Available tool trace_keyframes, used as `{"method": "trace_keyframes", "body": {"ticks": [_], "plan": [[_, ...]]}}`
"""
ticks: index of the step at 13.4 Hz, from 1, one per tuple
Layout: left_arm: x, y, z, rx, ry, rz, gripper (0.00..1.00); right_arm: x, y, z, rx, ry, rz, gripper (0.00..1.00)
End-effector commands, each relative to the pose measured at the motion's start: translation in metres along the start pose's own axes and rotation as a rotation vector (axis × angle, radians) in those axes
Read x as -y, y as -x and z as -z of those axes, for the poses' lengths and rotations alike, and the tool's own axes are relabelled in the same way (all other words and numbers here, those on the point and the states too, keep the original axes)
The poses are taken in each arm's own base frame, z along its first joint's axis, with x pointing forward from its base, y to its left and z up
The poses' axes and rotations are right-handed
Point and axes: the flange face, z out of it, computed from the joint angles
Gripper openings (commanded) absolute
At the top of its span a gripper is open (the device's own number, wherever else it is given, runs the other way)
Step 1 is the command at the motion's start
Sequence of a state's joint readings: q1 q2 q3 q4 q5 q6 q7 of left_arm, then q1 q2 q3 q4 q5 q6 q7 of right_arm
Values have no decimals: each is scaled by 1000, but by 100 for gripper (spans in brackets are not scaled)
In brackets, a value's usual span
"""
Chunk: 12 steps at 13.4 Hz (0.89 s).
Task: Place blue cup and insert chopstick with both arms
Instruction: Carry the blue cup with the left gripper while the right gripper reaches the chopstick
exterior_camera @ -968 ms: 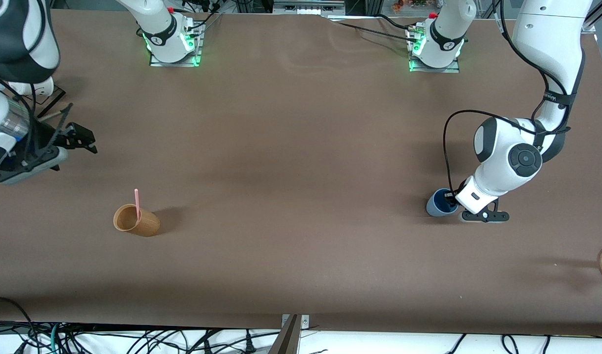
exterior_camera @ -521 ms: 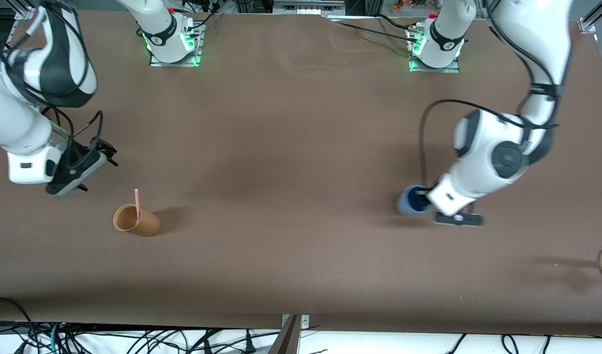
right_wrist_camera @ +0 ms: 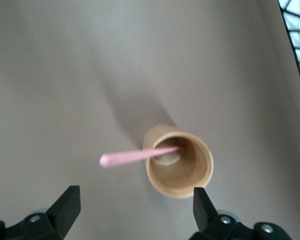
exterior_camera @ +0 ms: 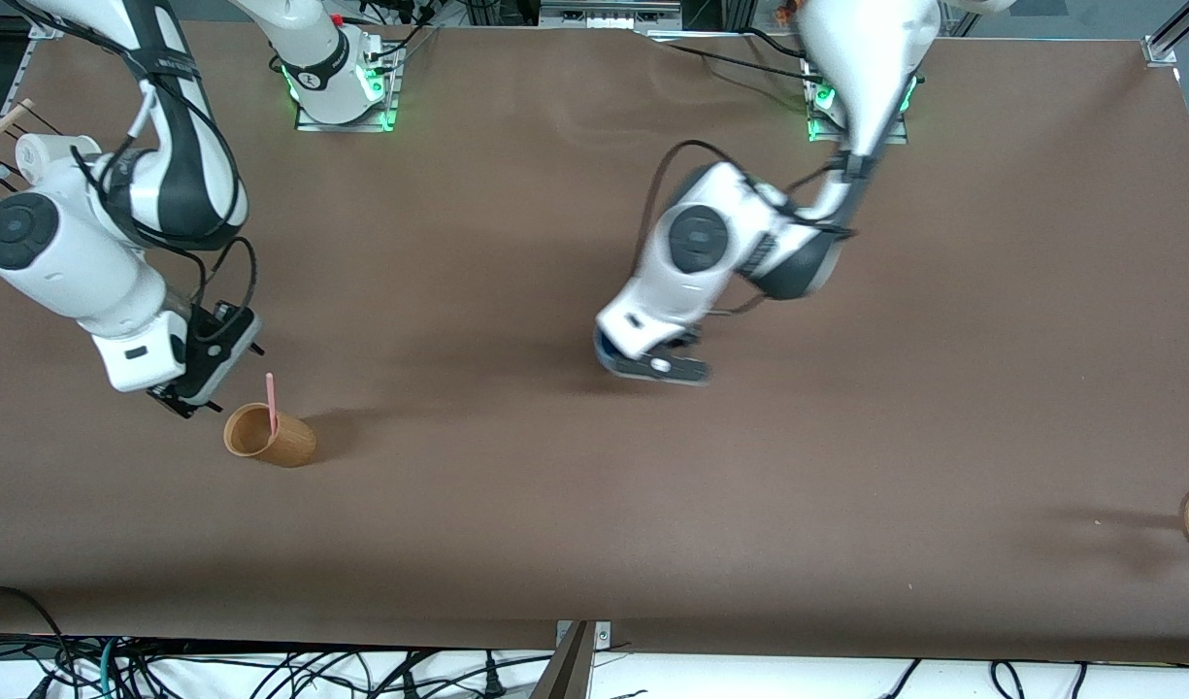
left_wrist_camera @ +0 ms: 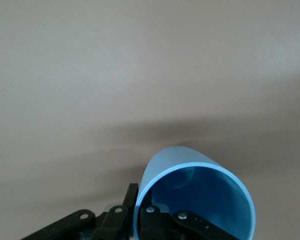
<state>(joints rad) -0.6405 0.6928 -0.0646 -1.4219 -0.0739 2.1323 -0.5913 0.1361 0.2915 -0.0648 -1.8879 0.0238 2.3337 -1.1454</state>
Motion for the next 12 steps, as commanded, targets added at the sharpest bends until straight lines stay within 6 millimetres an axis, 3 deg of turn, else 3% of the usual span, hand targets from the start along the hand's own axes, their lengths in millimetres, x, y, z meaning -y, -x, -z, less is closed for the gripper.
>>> {"method": "trace_keyframes", "body": {"ticks": [1, 5, 6, 8, 9, 10, 11, 12], "plan": [[-37, 1, -25, 17, -12, 63, 0, 1, -12, -12, -26, 32, 80, 100], [-57, 8, -47, 24, -15, 120, 0, -1, -15, -26, -34, 53, 113, 99], [-56, 7, -47, 24, -15, 122, 23, -2, -14, -30, -36, 60, 133, 98], [-57, 6, -38, 15, -7, 119, 90, -2, -13, -35, -37, 57, 147, 94], [-59, 7, -27, 13, 3, 116, 100, -2, -13, -36, -37, 57, 147, 89], [-57, 8, -17, 30, -3, 118, 100, -2, -12, -37, -36, 56, 147, 85], [-52, 5, 4, 36, -11, 119, 100, -2, -12, -40, -34, 52, 152, 81], [-43, -6, 46, 8, 4, 133, 100, -2, -11, -41, -33, 50, 152, 76]]}}
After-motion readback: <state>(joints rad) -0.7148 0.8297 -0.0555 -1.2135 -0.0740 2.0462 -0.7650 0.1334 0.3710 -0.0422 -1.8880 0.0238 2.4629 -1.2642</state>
